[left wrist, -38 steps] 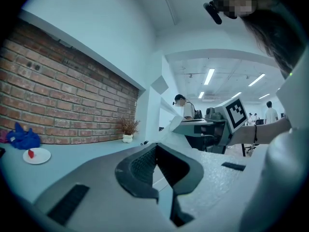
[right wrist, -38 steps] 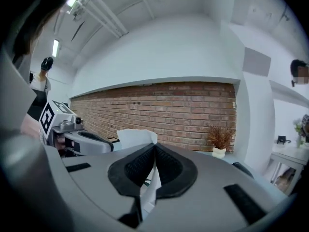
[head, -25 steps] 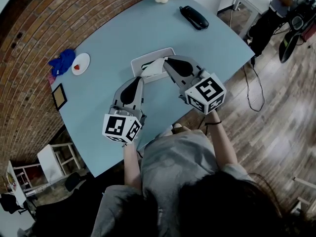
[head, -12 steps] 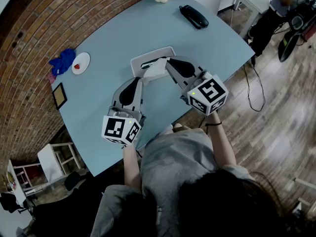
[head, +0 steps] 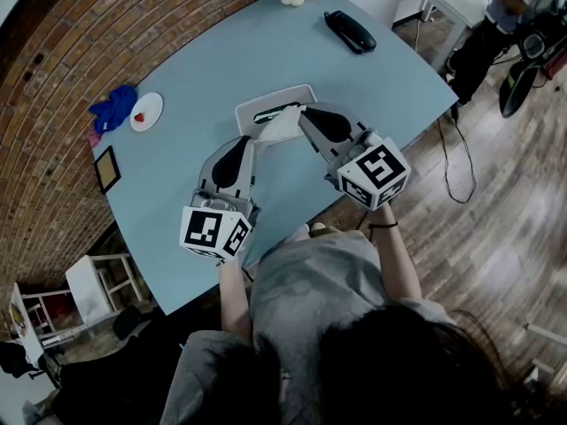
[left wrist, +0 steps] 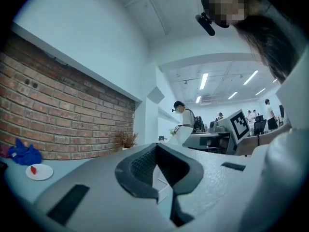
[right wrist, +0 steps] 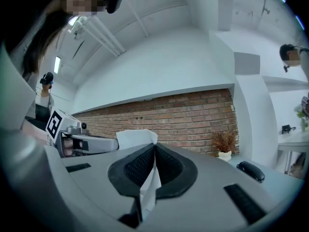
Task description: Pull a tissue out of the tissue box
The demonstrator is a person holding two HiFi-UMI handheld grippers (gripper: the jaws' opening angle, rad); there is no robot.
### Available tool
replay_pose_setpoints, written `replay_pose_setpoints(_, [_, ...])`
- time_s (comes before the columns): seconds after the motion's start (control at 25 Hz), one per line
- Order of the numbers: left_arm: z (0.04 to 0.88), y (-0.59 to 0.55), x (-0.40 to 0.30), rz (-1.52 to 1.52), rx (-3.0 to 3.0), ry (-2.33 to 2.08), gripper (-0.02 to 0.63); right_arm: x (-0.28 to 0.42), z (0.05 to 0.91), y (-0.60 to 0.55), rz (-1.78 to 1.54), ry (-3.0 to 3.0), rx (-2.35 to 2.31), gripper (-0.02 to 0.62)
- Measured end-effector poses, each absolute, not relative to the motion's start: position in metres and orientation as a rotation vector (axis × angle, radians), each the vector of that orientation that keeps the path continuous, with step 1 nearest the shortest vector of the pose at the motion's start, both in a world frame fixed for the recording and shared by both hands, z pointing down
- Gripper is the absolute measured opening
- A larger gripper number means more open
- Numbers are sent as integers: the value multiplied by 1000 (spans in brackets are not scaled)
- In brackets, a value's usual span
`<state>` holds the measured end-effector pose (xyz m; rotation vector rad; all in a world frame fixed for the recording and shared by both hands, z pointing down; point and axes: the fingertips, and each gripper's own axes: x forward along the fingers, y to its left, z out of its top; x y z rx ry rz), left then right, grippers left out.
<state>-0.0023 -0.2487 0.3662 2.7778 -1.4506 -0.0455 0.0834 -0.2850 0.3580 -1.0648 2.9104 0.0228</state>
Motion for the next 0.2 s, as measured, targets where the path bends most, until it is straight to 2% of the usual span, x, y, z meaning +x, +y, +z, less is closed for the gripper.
replay_pose_setpoints(0.2, [362,-249,0,-47,2784,-1450,3,91,356,-282,17,2891,-1075,2])
